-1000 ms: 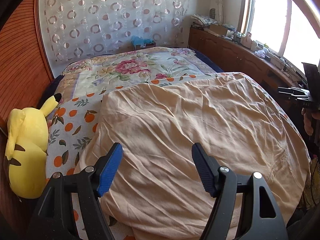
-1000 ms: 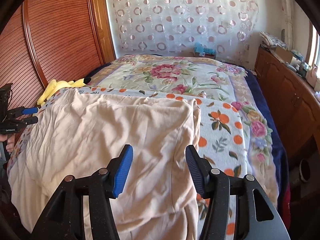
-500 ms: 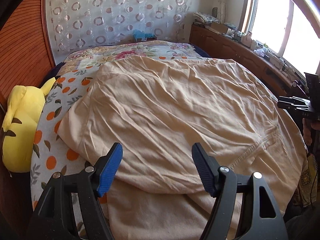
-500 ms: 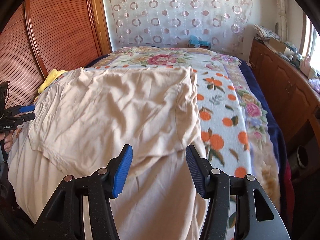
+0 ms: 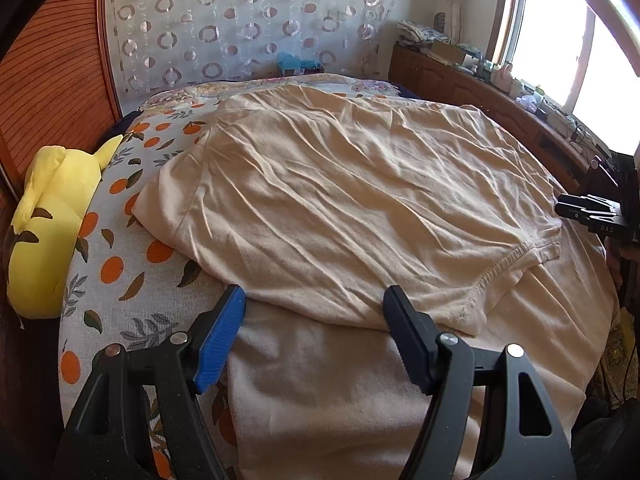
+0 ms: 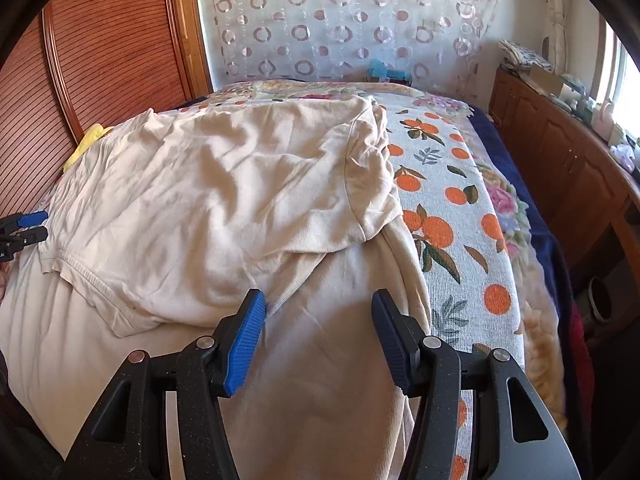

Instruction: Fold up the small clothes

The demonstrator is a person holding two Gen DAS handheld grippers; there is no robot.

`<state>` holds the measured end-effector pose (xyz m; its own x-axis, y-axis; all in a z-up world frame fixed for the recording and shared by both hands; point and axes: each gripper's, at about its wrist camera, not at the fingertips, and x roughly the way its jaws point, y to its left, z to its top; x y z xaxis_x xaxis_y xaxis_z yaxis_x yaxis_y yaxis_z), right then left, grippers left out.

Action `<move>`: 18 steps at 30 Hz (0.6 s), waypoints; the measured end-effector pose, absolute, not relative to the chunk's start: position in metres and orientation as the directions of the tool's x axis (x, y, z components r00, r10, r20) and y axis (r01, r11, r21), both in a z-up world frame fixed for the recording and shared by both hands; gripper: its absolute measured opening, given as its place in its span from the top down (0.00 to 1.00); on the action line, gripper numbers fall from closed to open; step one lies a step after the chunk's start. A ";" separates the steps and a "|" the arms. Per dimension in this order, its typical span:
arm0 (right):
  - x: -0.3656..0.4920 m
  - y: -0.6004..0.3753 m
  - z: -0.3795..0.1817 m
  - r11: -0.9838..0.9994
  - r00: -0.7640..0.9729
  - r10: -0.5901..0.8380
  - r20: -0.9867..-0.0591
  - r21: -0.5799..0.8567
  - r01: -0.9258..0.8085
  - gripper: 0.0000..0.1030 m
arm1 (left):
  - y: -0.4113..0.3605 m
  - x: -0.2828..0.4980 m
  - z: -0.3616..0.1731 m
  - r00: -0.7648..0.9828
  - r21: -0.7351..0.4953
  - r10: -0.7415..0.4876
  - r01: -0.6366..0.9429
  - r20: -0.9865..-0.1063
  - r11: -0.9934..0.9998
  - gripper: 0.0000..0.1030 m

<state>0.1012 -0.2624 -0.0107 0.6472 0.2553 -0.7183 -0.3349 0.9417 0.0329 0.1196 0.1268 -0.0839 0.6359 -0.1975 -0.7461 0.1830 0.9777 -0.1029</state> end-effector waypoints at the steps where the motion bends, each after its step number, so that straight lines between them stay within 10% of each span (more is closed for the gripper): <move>1: 0.100 -0.263 -0.011 0.942 0.650 0.256 -0.716 0.034 -0.334 0.44 | 0.130 0.119 -0.083 0.637 -0.114 -0.205 0.180 -0.743 0.977 0.30; 13: 0.093 -0.266 -0.017 0.941 0.658 0.256 -0.708 0.026 -0.338 0.44 | 0.202 0.143 -0.057 0.698 -0.112 -0.090 0.014 -0.710 0.994 0.30; 18: 0.095 -0.267 -0.015 0.940 0.656 0.257 -0.710 0.024 -0.341 0.43 | 0.216 0.179 -0.071 0.658 -0.116 -0.084 -0.005 -0.748 0.993 0.47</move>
